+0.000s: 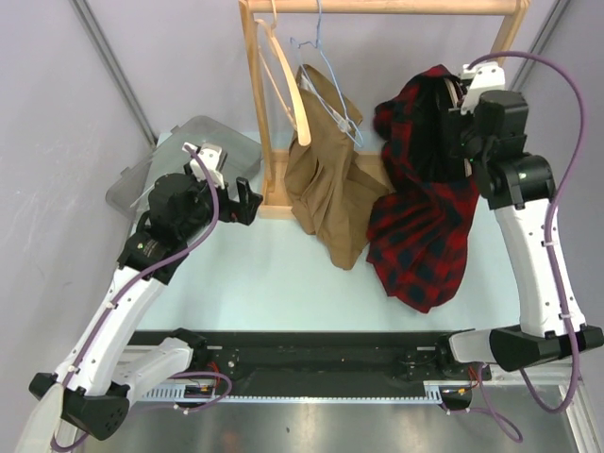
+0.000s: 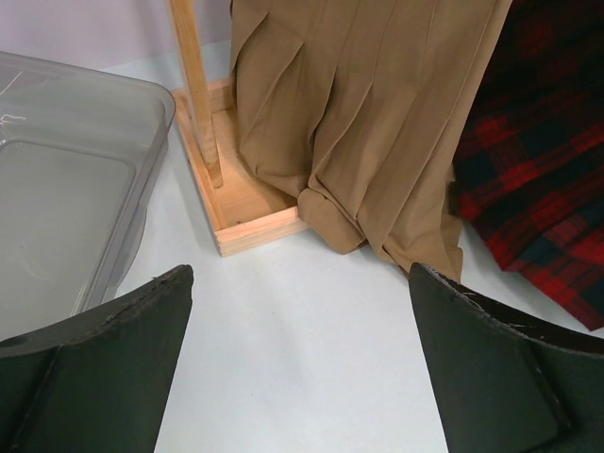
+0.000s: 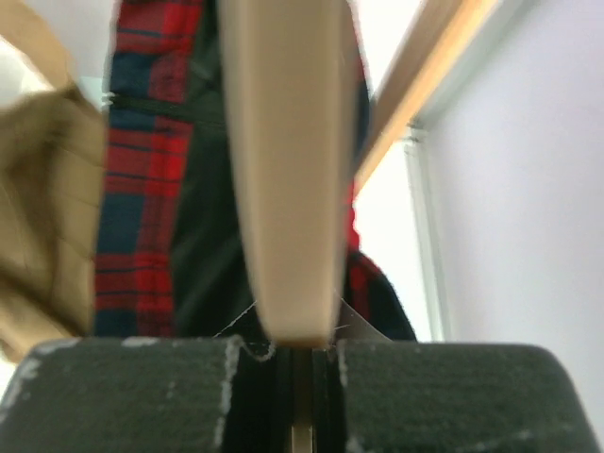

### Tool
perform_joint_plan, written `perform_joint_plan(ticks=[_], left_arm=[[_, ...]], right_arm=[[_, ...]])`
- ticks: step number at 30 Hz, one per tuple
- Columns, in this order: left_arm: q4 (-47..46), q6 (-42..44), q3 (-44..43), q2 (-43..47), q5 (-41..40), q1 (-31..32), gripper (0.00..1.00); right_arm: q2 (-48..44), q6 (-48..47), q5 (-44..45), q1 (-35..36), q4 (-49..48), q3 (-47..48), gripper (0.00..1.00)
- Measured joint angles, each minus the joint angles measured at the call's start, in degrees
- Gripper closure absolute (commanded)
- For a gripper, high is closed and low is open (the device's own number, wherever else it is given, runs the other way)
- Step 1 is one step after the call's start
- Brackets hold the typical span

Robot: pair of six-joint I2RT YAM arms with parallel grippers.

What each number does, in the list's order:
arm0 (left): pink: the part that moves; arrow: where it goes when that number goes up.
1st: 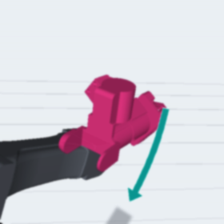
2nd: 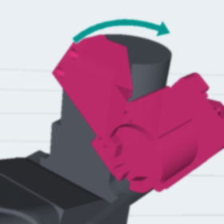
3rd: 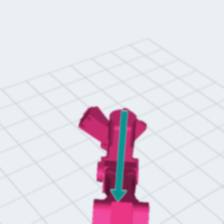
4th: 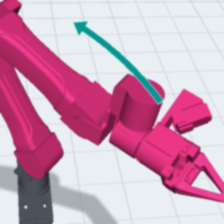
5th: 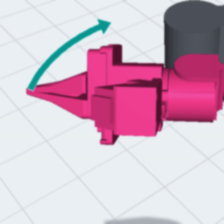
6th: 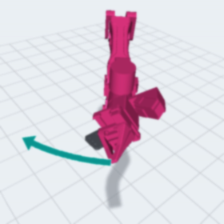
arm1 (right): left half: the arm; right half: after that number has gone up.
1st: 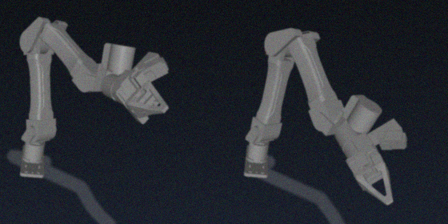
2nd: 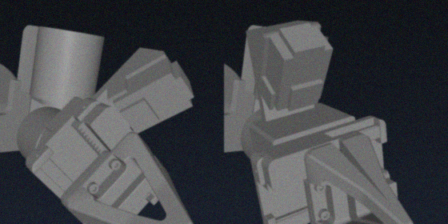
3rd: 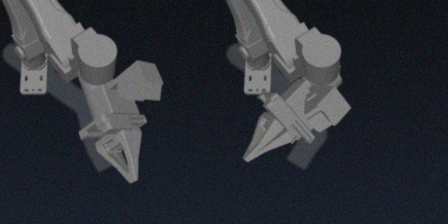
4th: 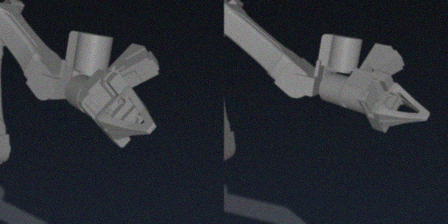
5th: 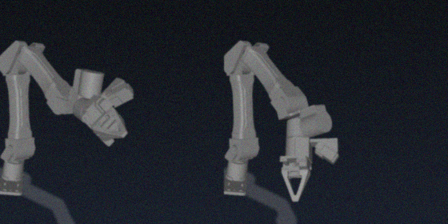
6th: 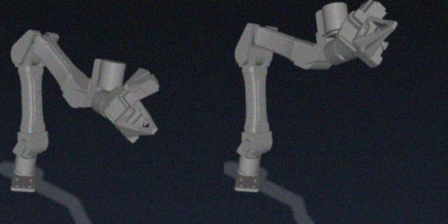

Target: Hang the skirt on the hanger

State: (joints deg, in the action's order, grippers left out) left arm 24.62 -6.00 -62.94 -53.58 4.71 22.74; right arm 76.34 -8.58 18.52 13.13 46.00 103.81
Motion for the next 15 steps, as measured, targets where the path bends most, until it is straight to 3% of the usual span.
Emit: perform_joint_plan(ticks=[6, 15], left_arm=[[0.0, 0.0, 0.0, 0.0, 0.0, 0.0, 0.00], [0.1, 0.0, 0.0, 0.5, 0.0, 0.0, 0.00]], right_arm=[[5.3, 1.0, -17.9, -8.8, 0.5, 9.4, 1.00], [17.2, 1.5, -29.9, -11.2, 2.6, 26.6, 1.00]])
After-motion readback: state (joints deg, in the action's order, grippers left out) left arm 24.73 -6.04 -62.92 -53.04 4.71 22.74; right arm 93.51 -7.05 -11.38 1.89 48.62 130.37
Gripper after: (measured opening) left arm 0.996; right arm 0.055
